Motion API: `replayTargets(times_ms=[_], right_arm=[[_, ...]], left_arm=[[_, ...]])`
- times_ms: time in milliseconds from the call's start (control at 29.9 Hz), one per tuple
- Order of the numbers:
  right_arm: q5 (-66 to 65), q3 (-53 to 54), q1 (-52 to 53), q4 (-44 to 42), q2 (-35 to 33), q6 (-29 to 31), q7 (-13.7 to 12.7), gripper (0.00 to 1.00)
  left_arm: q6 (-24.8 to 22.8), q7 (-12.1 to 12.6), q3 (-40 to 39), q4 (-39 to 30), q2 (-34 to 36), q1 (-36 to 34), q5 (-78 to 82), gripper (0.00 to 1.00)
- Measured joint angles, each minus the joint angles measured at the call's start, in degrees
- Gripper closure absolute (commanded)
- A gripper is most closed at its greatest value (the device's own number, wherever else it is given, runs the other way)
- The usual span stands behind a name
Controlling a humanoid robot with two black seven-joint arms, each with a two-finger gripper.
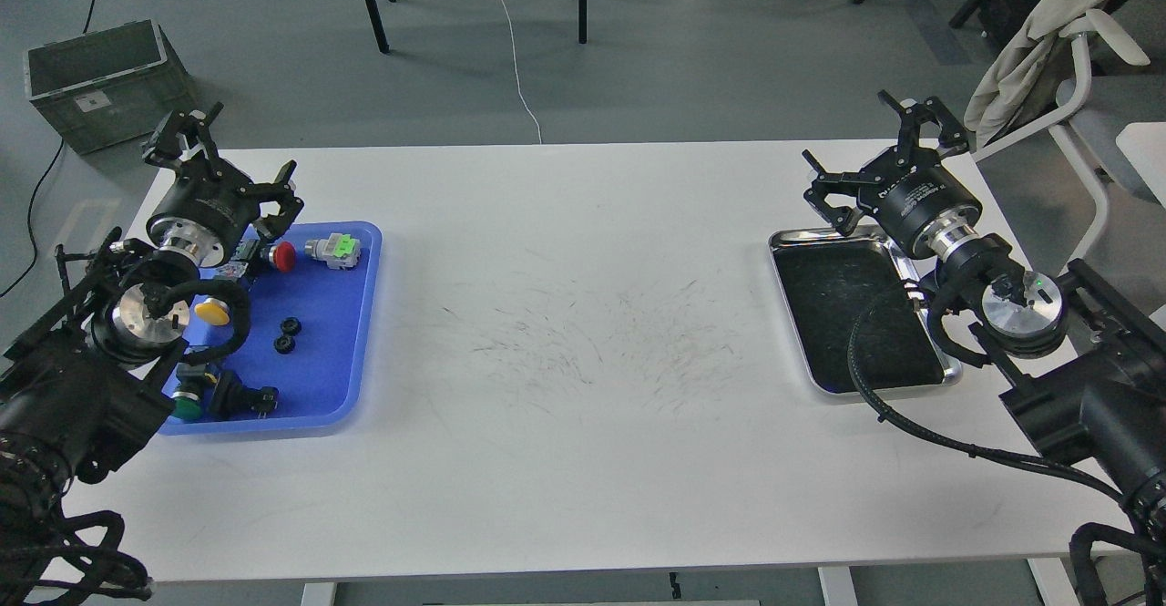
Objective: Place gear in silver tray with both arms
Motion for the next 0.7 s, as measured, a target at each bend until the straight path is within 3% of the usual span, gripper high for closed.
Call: replayTargets(times_ms=[201, 702], right_arm=[[0.00, 0.01, -0.06, 0.27, -0.16, -0.15, 0.00, 0.01], [0.00, 0.21, 0.85, -0.17, -0.08, 0.07, 0.11, 0.01]], left_arm=[[0.19, -2.61, 0.31, -0.02, -0.03, -0.06, 0.66, 0.01], [4.03, -2.44, 0.33, 1.56, 0.39, -1.35, 0.12, 0.01]])
